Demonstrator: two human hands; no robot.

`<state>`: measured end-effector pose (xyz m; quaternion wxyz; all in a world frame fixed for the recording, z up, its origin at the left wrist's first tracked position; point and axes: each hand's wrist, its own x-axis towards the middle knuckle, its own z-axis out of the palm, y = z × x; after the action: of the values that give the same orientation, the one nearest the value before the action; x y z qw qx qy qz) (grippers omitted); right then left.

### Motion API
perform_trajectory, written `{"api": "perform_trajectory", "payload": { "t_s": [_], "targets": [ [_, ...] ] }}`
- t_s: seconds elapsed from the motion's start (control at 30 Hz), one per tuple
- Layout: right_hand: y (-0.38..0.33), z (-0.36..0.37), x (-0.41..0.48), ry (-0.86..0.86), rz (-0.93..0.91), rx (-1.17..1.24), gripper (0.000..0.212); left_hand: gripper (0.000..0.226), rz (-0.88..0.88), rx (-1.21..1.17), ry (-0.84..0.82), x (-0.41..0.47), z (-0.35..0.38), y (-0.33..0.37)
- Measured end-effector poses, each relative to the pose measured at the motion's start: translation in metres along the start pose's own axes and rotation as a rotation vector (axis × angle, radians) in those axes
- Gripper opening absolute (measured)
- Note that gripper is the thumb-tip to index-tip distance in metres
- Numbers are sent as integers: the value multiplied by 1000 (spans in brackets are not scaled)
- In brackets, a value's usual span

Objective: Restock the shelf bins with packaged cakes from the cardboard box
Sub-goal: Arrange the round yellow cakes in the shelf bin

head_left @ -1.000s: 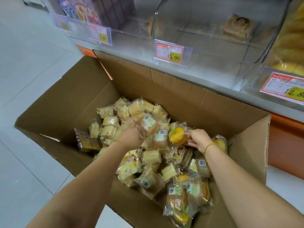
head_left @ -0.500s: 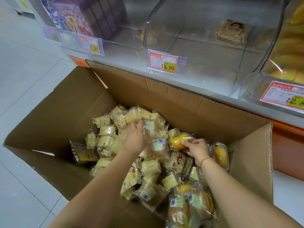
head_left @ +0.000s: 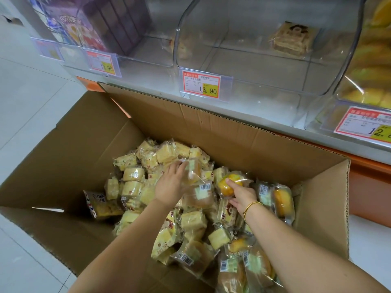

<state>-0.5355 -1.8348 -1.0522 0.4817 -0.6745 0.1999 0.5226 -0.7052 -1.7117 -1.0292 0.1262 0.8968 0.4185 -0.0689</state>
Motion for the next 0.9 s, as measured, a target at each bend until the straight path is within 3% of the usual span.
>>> {"api": "perform_trajectory", "payload": {
  "t_s": [0.07, 0.2, 0.3, 0.47, 0.67, 0.9],
  "targets": [
    [5, -3, 1, 17, -78, 14, 48, 74, -2, -11, 19, 1, 2, -2],
    [6, -11, 4, -29, -164, -17, 46, 68, 44, -46, 40, 10, -3, 5],
    [0, -16, 4, -98, -176, 48, 41, 63, -72, -165, 4, 18, -13, 8],
    [-3, -16, -1, -176, -181, 174, 36, 61, -258, -467, 138, 18, -11, -2],
    [-2, -19, 3, -163, -198, 101, 37, 64, -423, -772, 280, 32, -16, 9],
    [-3, -11, 4, 26, -226, -61, 50, 20, -699, -1232, 365, 37, -26, 3]
  ]
}}
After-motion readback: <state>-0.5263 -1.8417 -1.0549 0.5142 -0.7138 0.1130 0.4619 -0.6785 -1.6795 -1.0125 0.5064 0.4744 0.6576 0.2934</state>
